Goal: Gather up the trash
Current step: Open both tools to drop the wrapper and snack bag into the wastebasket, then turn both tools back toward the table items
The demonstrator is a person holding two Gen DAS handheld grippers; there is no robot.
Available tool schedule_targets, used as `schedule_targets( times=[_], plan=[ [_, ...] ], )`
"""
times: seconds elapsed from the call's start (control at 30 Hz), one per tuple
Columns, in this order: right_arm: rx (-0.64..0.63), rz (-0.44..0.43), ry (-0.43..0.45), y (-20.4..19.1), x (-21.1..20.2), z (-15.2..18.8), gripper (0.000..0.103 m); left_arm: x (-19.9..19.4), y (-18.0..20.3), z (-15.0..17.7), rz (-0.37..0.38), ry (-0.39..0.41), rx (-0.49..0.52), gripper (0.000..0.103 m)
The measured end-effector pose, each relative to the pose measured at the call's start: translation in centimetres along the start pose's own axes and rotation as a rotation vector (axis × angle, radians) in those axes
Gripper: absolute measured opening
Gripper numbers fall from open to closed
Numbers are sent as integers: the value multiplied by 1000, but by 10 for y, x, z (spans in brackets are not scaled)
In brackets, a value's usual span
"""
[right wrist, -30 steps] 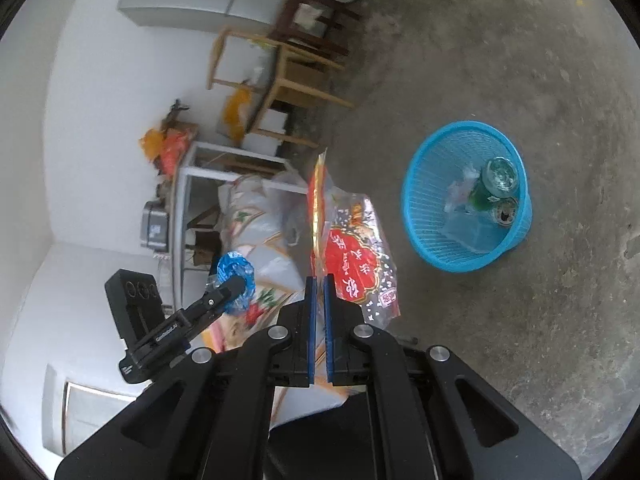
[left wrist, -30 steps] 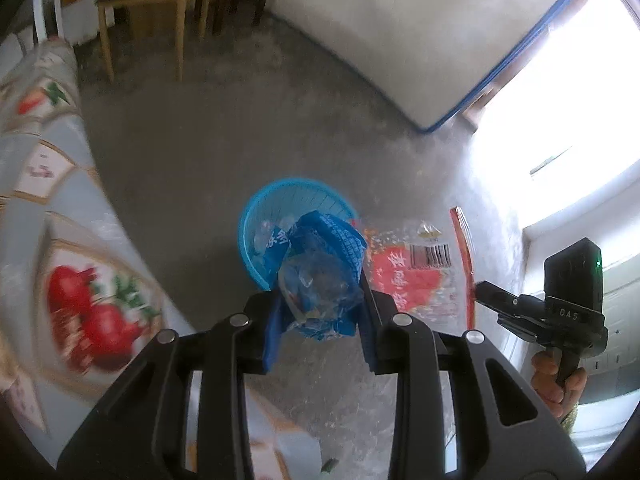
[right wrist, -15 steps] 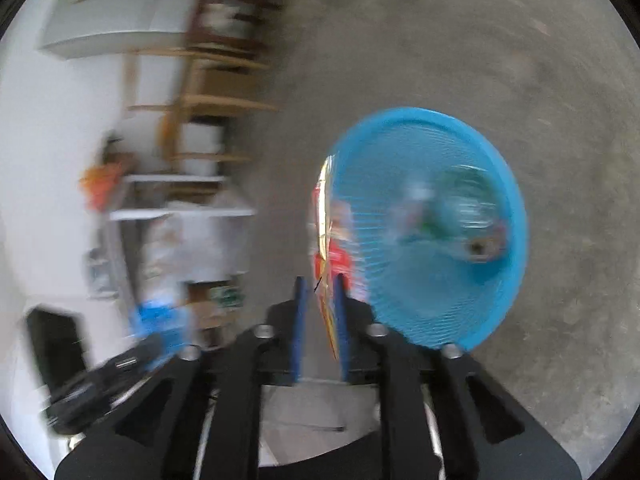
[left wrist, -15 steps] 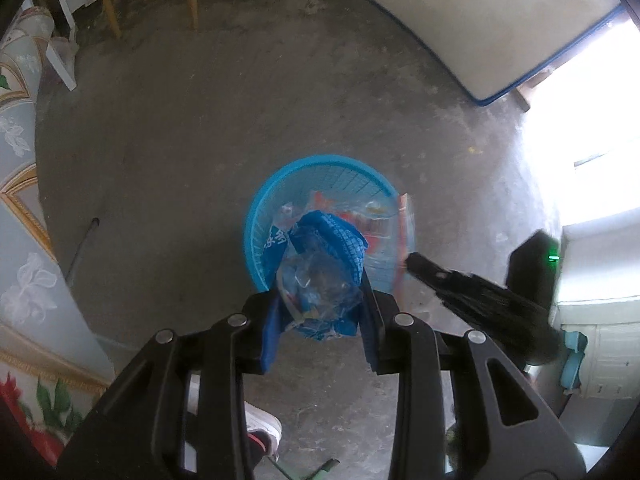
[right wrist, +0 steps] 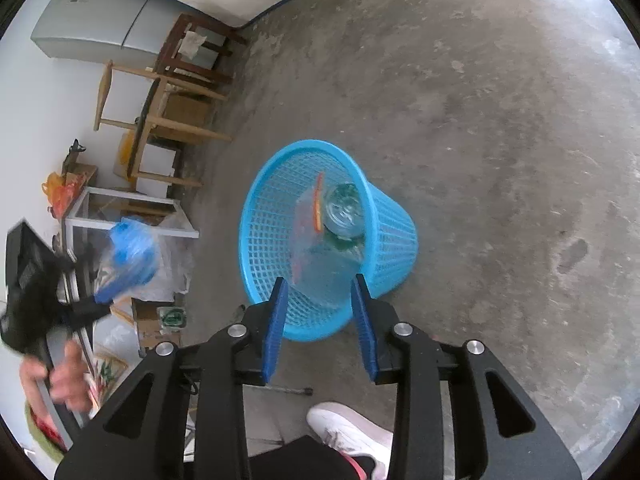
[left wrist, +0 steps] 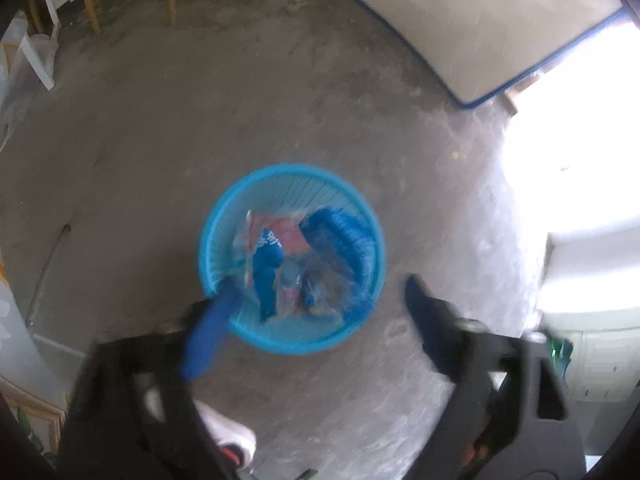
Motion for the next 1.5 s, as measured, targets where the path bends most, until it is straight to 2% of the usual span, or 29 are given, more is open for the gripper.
schedule_targets(
  times=[0.03,0.17,0.33,0.57,0.7,0.83,1.0,1.07,1.13,1.27,1.4,1.5],
  plan=[
    [1,-1,-1,1,-6,3,33,-7,0,-2,19,34,-13,83],
    [-11,6,-3,6,-21,23,33,-33,-2,4,39,87,-36,83],
    [-31,10,-12,-1,-31,40,33,-88,-1,22,60,184,5,83],
    [-126,43,29,-32,-52,51,33,-187,-19,80,122,319,44,84],
    [-235,106,85,-64,-71,57,41,-248,-65,128,83,457,32,84],
    [-370,173,133,-109,-89,69,53,-294,-125,198,-9,547,-30,84],
    [-575,254,196,-187,-112,93,70,-345,-194,286,-72,618,-142,85],
    [-657,268,219,-220,-119,105,75,-363,-223,318,-132,654,-199,86],
    [-734,248,225,-255,-122,123,77,-374,-246,341,-156,682,-251,86],
    [-866,150,153,-326,-110,169,78,-391,-295,390,-113,750,-402,87],
    [-984,78,40,-384,-82,220,78,-396,-332,415,-64,795,-498,87],
    [-1065,28,-61,-424,-53,270,78,-397,-343,421,-66,812,-520,87]
  ],
)
Point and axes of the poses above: each gripper's, at about its wrist camera, not at the fingertips, and x roughly the way its jaws point, y to its right, z to its underside, the point moved 9 cm from there along x, roughly the way its jaws point, and after that the axes turned 4 degrees about -y, right-handed, at the moved point
